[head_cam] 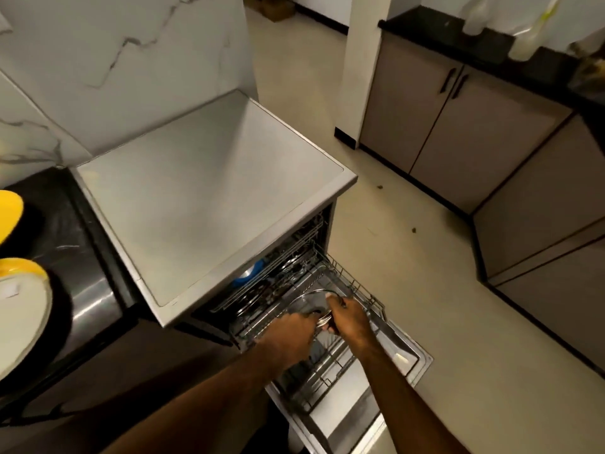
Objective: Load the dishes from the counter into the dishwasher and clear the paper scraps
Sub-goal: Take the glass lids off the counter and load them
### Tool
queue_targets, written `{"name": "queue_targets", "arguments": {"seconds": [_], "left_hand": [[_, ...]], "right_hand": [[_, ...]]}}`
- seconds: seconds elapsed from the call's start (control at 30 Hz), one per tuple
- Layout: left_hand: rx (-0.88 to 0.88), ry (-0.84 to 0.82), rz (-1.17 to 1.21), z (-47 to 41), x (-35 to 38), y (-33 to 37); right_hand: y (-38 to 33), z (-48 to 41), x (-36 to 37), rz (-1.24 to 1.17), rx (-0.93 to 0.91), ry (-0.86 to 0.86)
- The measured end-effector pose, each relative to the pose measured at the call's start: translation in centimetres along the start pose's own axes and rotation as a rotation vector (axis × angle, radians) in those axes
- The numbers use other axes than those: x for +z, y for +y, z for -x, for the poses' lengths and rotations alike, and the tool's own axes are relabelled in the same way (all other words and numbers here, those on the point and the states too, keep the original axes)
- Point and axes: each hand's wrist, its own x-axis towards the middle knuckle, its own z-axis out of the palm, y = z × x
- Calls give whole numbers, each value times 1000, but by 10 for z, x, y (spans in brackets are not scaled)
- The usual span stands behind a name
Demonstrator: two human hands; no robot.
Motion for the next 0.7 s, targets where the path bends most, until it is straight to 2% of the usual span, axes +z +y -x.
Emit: {"name": "queue_targets", "arguments": {"seconds": [0.17,0.33,0.5,0.7], "left_hand": [[-48,-19,25,-89,8,-15],[-109,20,176,-186,28,-46],[-197,73,178,-273,60,-76],[-213,62,165,-364,104,-110]], "right_hand": [[1,-67,-10,-57,35,2],[4,-157,-4,-59,7,-15],[8,-224,2,25,-17,46],[41,-310,11,-20,21,50]]}}
